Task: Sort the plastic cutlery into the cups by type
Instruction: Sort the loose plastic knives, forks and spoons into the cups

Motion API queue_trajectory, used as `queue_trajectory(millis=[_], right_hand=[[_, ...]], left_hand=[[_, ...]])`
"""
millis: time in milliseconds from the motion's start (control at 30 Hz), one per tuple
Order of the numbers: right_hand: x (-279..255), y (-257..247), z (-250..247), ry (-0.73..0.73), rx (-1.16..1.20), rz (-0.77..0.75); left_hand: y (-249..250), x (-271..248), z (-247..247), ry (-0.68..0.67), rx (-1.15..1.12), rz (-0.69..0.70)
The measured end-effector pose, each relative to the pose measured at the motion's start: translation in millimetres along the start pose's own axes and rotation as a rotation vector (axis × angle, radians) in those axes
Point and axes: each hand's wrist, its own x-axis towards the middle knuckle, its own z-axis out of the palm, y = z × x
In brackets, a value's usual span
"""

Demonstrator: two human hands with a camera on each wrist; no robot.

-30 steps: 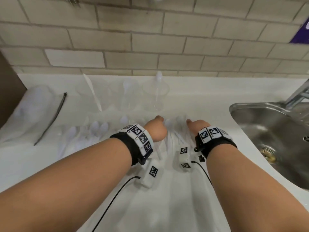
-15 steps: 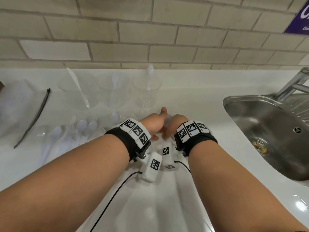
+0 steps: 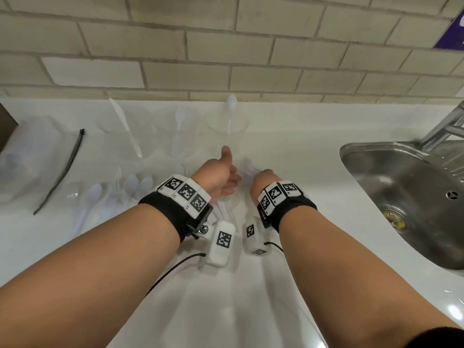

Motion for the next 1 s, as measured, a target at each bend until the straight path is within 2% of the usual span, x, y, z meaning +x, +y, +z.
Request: queue_trajectory(millis=[267,367,433,467,533,600,633,700,767,833,900,1000], right_hand=[[-5.3,-4.8,0.1,0.016,-0.348,-0.167],[-7.0,-3.3,-2.9,-0.027,-0.215,-0.178],[-20.6,-6.4,-21.9,-0.042,0.015,-0.194],[-27.9,-11.3,-34.6,-0.001,0.242,-0.208],[-55.9,-26.3,-63.4,0.050,0.850,-0.290],[-89.0,-46.1,-85.8,-0.063,1.446,-0.445],[-100.8,-56.3,-94.0,-0.138,1.655,-0.526],[-119.3,-77.3,-100.5,-0.237,1.909,-0.657],[-132.9,-95.9,-99.4,-0.286,2.021,-0.772],[-140.7,-111.1,-90.3,-0.310,2.013,-0.872],[-141.1,-122.4,-76.6,-0.323,1.938,-0.919],[-139.8,-133.8,-54.8,-0.352,1.788,-0.934]], left_hand=[[0.7,-27.5,-31.9,0.076,-0.211,0.055],[-1.9,-39.6,-44.7,0.084,-0.237,0.050],[-4.5,-46.2,-56.3,0.081,-0.293,0.040],[-6.1,-49.0,-62.9,0.072,-0.341,0.033],[-9.6,-54.9,-74.7,0.052,-0.460,0.021],[-13.7,-60.0,-83.3,0.036,-0.561,-0.005],[-14.7,-64.1,-85.6,0.024,-0.601,-0.022],[-18.2,-70.3,-91.2,-0.023,-0.646,-0.070],[-22.7,-74.8,-99.1,-0.116,-0.666,-0.131],[-25.6,-78.5,-109.1,-0.191,-0.689,-0.185],[-25.5,-82.5,-118.0,-0.205,-0.734,-0.202],[-23.4,-84.1,-129.4,-0.191,-0.867,-0.138]])
